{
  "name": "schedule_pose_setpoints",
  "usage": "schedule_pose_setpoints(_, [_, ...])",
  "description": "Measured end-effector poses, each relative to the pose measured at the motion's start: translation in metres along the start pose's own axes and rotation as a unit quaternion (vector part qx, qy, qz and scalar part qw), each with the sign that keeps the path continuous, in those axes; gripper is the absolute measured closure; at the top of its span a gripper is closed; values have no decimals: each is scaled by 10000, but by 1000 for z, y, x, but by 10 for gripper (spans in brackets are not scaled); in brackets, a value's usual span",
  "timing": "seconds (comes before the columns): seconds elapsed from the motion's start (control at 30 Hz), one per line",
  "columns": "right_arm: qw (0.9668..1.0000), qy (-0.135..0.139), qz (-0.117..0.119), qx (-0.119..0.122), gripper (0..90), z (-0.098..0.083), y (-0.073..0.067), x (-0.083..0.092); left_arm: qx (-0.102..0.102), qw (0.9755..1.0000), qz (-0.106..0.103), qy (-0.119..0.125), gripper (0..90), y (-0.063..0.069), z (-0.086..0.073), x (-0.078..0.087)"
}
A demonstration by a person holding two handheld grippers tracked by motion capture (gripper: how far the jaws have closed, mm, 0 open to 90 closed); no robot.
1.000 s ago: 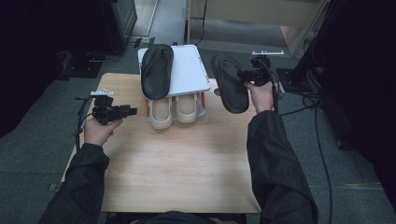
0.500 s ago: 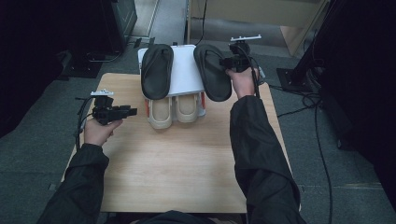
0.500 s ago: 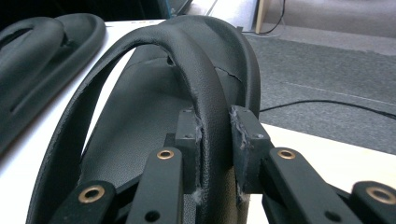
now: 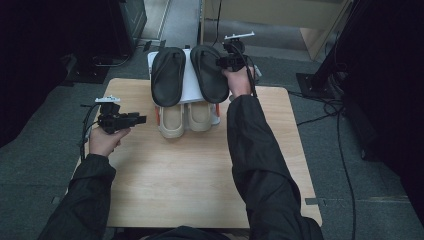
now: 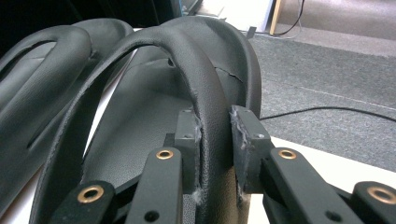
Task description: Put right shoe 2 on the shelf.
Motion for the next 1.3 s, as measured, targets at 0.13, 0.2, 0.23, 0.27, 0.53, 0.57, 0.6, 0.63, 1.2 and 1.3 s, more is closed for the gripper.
schedule_pose_setpoints(0.13, [10000,11,32,32,732,4,-7,-11,-22,10000,-20,-26,525,0,-1,-1])
schedule_pose_setpoints(0.2, [10000,-20,30,14,730,6,-11,-16,-27,10000,-5,-43,525,0,-1,-1])
schedule_pose_setpoints(0.23, [10000,-17,17,-6,727,7,-12,-17,-6,10000,-13,-42,525,0,-1,-1])
schedule_pose_setpoints(0.27, [10000,7,30,-5,724,8,-14,-19,4,10000,-12,-46,525,-1,-1,-1])
schedule_pose_setpoints(0.53, [9994,81,284,200,609,5,-16,-19,4,10000,16,-39,525,-2,-2,0])
schedule_pose_setpoints(0.57, [9990,134,320,282,605,5,-16,-16,3,10000,19,-41,525,-2,-2,1])
schedule_pose_setpoints(0.6, [9986,186,370,317,601,5,-17,-13,7,10000,26,-43,525,-2,-2,1])
schedule_pose_setpoints(0.63, [9985,209,368,359,600,6,-17,-8,-2,10000,27,-51,525,-2,-2,1])
schedule_pose_setpoints(1.2, [9971,263,452,552,740,-30,5,9,52,10000,28,-51,525,-3,-1,-3])
schedule_pose_setpoints(1.3, [9963,317,564,570,730,-35,1,10,55,10000,17,-58,525,-3,0,-5])
Point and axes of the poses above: each handheld gripper's, and its own axes: x roughly backward along the jaws, z roughly out of its top, y roughly to its right, the point moved 7 cm from there along -x, roughly forward along the jaws
